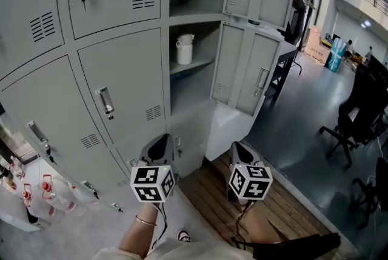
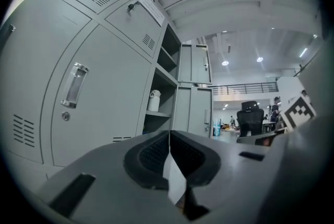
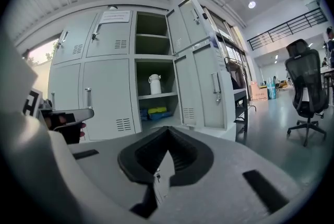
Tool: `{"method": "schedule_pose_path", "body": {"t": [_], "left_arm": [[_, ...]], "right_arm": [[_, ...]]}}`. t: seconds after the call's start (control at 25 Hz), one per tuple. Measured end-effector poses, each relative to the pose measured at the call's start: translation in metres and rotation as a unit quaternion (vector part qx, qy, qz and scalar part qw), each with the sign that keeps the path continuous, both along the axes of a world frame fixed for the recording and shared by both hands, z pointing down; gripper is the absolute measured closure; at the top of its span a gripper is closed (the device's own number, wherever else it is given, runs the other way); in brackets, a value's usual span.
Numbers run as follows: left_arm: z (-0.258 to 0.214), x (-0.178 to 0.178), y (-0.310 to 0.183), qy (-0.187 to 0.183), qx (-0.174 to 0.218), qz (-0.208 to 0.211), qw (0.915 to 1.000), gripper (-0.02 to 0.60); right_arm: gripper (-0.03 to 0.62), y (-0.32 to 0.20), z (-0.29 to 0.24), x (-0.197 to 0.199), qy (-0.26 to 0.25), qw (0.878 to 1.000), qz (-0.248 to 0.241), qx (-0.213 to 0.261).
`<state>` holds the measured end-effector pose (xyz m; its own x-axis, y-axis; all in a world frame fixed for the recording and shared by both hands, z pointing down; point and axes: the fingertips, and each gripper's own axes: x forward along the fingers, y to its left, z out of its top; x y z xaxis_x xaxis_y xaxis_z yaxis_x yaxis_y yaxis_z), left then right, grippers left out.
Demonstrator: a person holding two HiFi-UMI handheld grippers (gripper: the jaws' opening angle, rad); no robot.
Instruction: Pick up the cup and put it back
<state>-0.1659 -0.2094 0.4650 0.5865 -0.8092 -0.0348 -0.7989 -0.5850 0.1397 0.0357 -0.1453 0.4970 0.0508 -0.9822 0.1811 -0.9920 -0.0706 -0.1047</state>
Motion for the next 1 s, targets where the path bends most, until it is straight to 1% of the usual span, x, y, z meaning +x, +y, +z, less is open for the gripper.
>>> {"method": "schedule_pose_path", "body": {"t": [0.12, 0.32, 0.56, 0.88, 1.0], "left_arm": [[-0.003, 0.009, -0.023, -0.008, 0.002, 0.006, 0.9999, 0.571], [-0.005, 0.028, -0.049, -0.018, 0.007, 0.017, 0.9997, 0.571], [-0.002, 0.047, -0.079, -0.020, 0.003, 0.011, 0.9997, 0.571], [0.005, 0.085, -0.134, -0.024, -0.009, -0.015, 0.9996, 0.571], [0.000, 0.097, -0.152, -0.024, -0.020, -0.039, 0.9988, 0.571]], "right_arm": [[0.603, -0.025, 0.001, 0.002, -0.006, 1.000, -0.002, 0.000], [0.603, -0.051, 0.010, 0.010, -0.017, 1.000, -0.001, -0.009], [0.603, -0.089, 0.002, 0.024, -0.014, 1.000, -0.011, -0.001], [0.603, -0.162, -0.004, 0.043, 0.000, 0.998, -0.058, 0.001], [0.603, -0.191, -0.014, 0.048, 0.006, 0.996, -0.090, -0.002]]}}
